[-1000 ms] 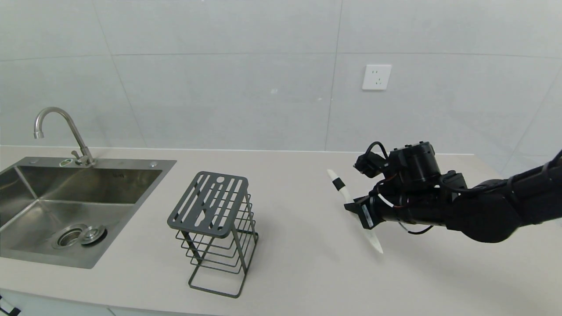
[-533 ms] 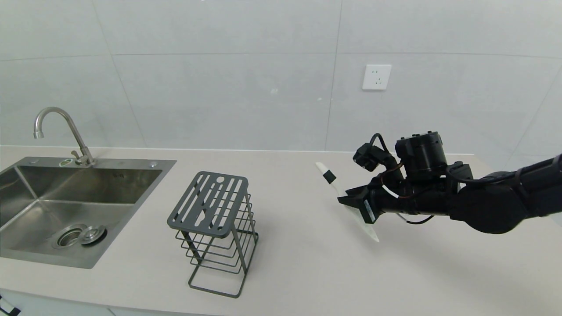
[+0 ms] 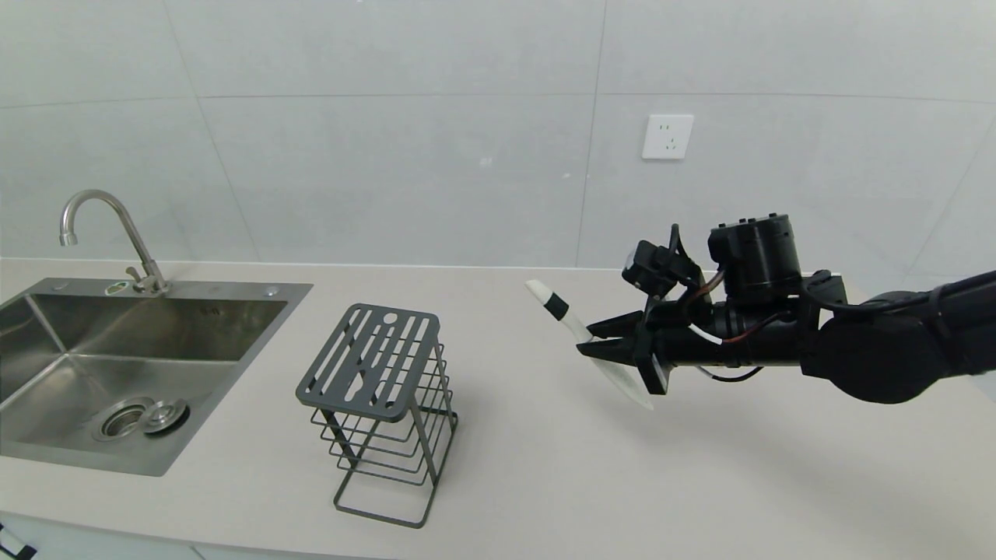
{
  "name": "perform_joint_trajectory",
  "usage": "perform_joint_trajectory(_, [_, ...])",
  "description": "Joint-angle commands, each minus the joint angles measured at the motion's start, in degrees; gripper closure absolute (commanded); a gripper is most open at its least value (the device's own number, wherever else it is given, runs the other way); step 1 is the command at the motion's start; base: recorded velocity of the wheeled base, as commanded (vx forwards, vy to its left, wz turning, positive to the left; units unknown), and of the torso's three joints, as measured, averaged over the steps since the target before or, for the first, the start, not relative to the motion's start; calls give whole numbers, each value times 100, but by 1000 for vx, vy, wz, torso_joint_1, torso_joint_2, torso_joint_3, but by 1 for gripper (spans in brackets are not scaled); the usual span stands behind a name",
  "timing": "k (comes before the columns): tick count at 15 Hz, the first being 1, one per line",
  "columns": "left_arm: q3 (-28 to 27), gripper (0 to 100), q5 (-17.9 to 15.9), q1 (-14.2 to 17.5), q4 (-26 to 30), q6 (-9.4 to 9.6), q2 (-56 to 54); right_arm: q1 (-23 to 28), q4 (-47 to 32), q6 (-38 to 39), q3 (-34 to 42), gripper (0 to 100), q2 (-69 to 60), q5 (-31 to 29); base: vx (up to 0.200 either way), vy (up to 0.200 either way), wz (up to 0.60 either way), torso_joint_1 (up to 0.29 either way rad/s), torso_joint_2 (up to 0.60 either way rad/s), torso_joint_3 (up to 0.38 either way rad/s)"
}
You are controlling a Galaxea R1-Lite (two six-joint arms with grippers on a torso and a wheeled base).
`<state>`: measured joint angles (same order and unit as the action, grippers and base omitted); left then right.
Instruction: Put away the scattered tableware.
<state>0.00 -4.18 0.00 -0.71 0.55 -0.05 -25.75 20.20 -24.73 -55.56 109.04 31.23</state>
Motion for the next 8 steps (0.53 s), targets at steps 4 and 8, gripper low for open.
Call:
perform_joint_trajectory(4, [-378, 0, -232, -9, -2452, 191, 93, -97, 2, -14, 37, 100, -85, -12, 0, 0, 0, 0, 0, 0])
perform_joint_trajectory(8, [-958, 0, -1542, -26, -2214, -1127, 330, -255, 2, 13, 28, 100, -129, -3, 0, 0, 0, 0, 0, 0])
